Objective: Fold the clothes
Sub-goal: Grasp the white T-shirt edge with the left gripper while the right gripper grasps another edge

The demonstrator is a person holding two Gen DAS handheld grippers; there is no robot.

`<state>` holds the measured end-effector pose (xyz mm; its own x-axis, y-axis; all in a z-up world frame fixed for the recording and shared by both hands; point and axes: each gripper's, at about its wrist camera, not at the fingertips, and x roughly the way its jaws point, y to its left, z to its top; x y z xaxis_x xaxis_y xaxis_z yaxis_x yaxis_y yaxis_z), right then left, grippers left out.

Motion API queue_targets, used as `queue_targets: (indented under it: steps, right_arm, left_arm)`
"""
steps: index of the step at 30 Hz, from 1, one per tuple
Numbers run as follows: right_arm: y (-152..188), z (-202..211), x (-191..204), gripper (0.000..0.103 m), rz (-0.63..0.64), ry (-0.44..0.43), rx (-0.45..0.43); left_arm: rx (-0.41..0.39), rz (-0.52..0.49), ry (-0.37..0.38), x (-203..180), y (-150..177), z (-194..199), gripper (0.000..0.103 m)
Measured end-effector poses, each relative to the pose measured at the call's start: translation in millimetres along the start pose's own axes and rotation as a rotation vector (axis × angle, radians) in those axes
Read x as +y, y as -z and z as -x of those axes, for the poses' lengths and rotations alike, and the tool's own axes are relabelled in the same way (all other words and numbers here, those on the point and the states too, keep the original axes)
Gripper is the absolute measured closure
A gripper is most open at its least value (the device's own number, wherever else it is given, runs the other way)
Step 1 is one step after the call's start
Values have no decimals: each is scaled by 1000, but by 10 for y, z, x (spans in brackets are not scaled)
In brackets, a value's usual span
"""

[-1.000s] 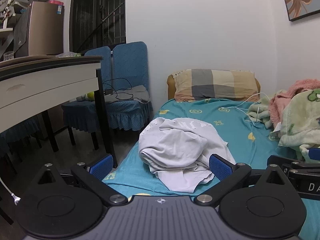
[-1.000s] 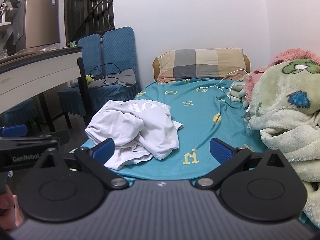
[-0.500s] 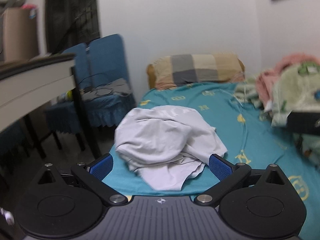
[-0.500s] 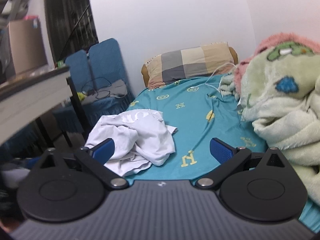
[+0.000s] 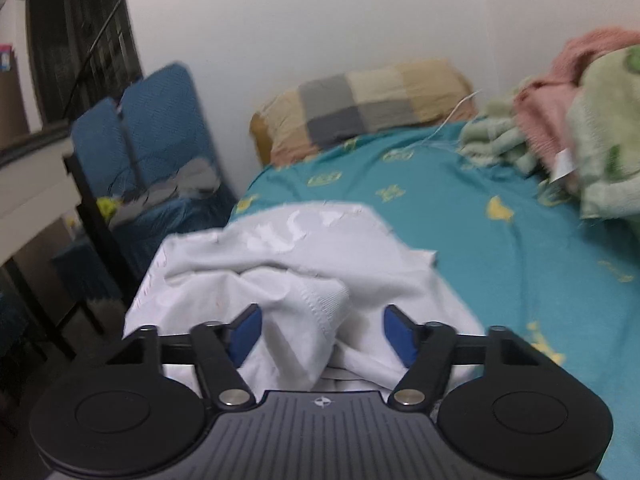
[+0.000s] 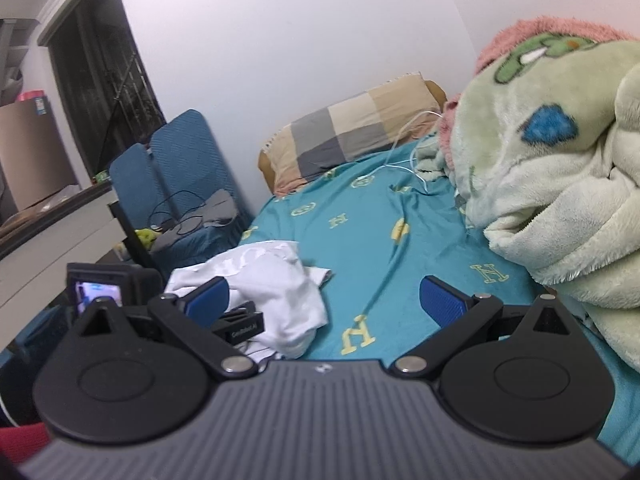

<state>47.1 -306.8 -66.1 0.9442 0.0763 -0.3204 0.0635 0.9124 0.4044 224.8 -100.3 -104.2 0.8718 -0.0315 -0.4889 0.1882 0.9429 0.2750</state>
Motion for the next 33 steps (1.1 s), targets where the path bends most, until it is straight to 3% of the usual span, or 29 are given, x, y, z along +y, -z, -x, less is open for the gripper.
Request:
queue_targets:
  steps: [2, 4, 5, 12, 18, 26, 33]
  right_arm:
    - [13, -84, -36, 0, 7, 14, 25]
    - [25, -123, -57, 0, 9, 18, 30]
    - [32, -132, -63, 0, 12, 20, 27]
    - [130, -100, -129, 0, 18, 13, 59]
    - [212, -192, -28, 0, 28, -80, 94]
    - [354, -210, 279, 0, 129, -215, 205]
    - [521, -136, 715, 0, 270, -219, 234]
  left_arm:
    - [10, 36, 18, 73, -14, -126, 55]
    - [5, 65, 35, 153, -44, -148, 86]
    - [0, 87, 45, 200, -61, -106, 89]
    - [-131, 189, 99, 604, -151, 955, 91]
    - [-155, 262, 156, 1069, 48, 1764, 92]
    - [-184, 496, 225, 1520, 308, 1861, 92]
    - [-209, 652, 258, 1771, 409, 1846, 92]
